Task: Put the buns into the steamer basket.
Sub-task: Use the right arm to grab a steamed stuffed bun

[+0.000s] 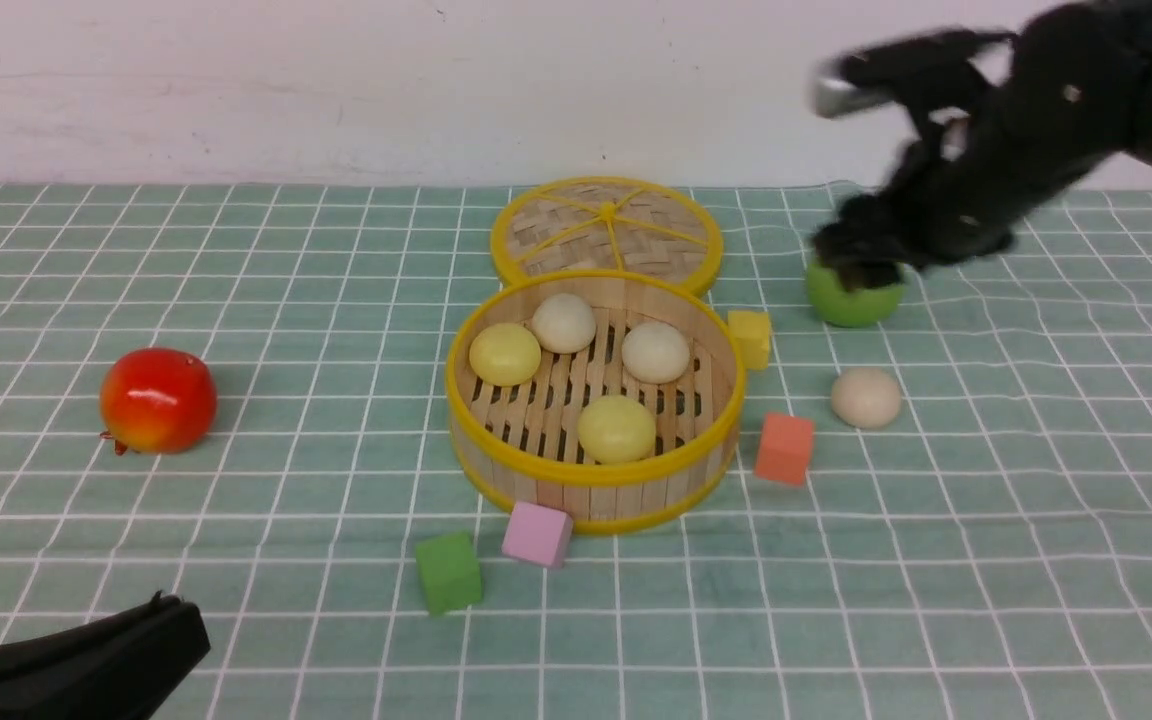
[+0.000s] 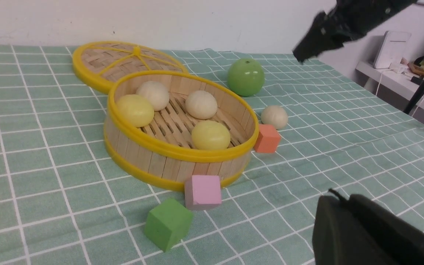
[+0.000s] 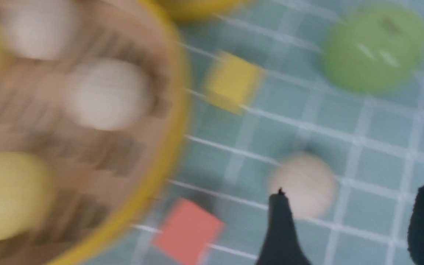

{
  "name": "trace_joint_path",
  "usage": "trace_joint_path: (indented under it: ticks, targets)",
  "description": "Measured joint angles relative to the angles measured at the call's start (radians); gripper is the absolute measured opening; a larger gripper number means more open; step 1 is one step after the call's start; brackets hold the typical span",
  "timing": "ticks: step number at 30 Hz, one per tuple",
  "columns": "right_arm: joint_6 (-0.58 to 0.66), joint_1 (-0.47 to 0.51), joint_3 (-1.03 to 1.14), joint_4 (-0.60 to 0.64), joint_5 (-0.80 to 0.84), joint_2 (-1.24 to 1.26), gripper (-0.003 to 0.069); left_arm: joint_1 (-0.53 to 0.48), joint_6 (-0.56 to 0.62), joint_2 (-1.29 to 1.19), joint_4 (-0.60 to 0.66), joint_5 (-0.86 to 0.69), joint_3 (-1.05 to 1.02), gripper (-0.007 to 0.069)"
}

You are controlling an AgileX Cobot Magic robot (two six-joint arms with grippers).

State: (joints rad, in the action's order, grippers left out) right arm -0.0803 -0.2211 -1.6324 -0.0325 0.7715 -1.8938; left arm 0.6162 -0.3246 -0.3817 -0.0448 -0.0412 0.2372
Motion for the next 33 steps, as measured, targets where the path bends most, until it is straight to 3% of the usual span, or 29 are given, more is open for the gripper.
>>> trace_joint_path:
  ticks: [7,27,30,33]
  targets:
    - [0.023,0.053,0.001,0.094,-0.098,-0.143,0.0283,0.000,0.000,0.000,0.000,0.000,0.000,0.0038]
    - [0.039,0.058,0.001,0.110,-0.219,-0.254,0.0255,0.000,0.000,0.000,0.000,-0.001,0.000,0.0049]
    - [0.060,0.058,0.001,0.110,-0.219,-0.254,0.0209,0.000,0.000,0.000,0.000,-0.001,0.000,0.0052]
    - [0.100,0.058,0.001,0.110,-0.203,-0.252,0.0087,0.000,0.000,0.000,0.000,-0.001,0.000,0.0057]
